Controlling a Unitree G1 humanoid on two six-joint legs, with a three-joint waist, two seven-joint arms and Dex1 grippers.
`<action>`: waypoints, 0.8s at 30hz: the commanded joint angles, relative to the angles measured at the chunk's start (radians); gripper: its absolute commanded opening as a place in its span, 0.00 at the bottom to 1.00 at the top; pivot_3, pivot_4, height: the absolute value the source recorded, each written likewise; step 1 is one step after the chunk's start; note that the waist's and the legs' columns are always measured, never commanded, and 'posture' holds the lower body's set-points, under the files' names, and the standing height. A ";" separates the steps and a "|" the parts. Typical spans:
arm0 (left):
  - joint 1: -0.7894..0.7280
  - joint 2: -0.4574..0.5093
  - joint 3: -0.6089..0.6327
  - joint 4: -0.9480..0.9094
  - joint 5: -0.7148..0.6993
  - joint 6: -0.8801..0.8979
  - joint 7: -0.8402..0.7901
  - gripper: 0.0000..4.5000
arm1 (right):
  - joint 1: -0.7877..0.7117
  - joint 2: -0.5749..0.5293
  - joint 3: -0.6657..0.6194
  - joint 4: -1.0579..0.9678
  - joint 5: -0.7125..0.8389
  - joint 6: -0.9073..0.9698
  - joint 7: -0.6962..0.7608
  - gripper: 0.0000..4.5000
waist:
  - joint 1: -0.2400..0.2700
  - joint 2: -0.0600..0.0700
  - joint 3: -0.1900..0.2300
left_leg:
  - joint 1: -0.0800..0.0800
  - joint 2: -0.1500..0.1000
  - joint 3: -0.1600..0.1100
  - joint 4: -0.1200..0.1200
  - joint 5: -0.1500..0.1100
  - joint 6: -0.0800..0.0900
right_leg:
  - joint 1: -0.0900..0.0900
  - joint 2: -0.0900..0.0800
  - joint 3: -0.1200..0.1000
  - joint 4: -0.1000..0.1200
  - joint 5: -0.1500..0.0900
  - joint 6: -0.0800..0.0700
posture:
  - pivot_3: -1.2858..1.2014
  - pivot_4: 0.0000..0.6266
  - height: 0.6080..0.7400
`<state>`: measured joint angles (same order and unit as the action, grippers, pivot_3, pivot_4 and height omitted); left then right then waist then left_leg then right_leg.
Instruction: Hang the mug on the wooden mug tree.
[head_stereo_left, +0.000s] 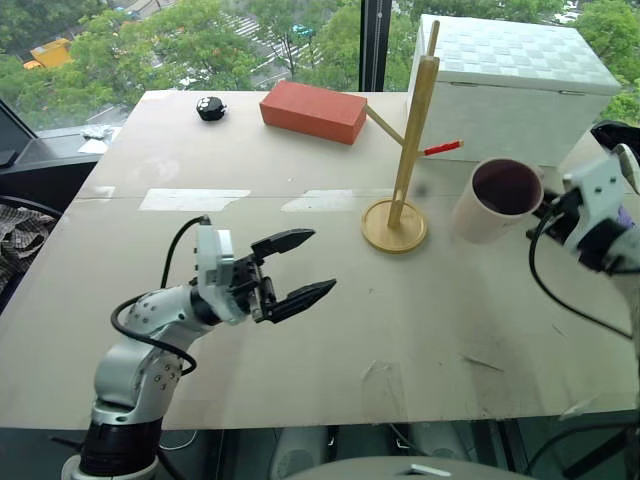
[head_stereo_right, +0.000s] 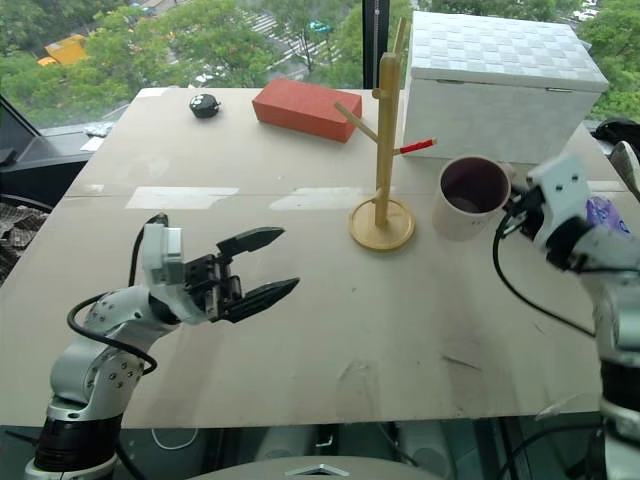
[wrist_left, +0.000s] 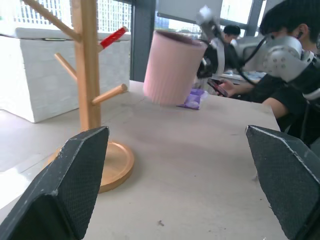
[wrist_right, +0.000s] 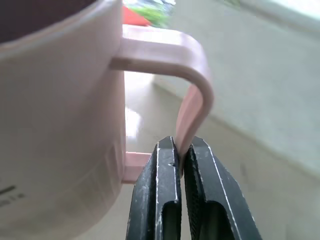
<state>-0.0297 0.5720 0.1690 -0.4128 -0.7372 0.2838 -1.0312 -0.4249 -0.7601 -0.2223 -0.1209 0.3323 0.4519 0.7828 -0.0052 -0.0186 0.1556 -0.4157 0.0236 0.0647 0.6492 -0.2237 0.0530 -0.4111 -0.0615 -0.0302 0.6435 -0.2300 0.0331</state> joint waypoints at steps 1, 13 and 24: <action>0.004 0.020 0.033 -0.035 -0.047 0.019 -0.002 1.00 | -0.184 -0.041 0.088 0.162 0.001 -0.069 0.176 0.01 | -0.007 0.000 0.000 | 0.000 0.000 0.000 0.000 0.000 0.000 | 0.000 0.000 0.000 0.000 0.000 0.000 | 0.52 0.24 1.00; 0.120 -0.032 0.129 -0.179 -0.175 0.014 0.080 1.00 | -0.706 0.072 0.391 0.734 -0.213 -0.290 0.444 0.01 | -0.003 0.000 0.002 | -0.002 0.000 0.003 0.000 -0.002 0.003 | -0.001 -0.004 0.002 -0.002 0.002 0.003 | 0.52 0.24 1.00; 0.259 -0.083 0.203 -0.277 -0.220 -0.040 0.143 1.00 | -0.840 0.176 0.443 1.099 -0.372 -0.543 0.414 0.19 | -0.008 0.001 0.002 | 0.000 0.000 0.004 0.000 -0.002 0.003 | 0.000 -0.009 0.002 -0.001 0.001 -0.002 | 0.52 0.24 1.00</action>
<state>0.2274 0.4939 0.3589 -0.6478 -0.9453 0.2697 -0.9029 -1.2455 -0.5688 0.2318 0.9534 -0.0146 -0.0373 1.2353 -0.0134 -0.0181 0.1576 -0.4158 0.0232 0.0687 0.6496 -0.2259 0.0560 -0.4116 -0.0709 -0.0284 0.6427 -0.2285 0.0309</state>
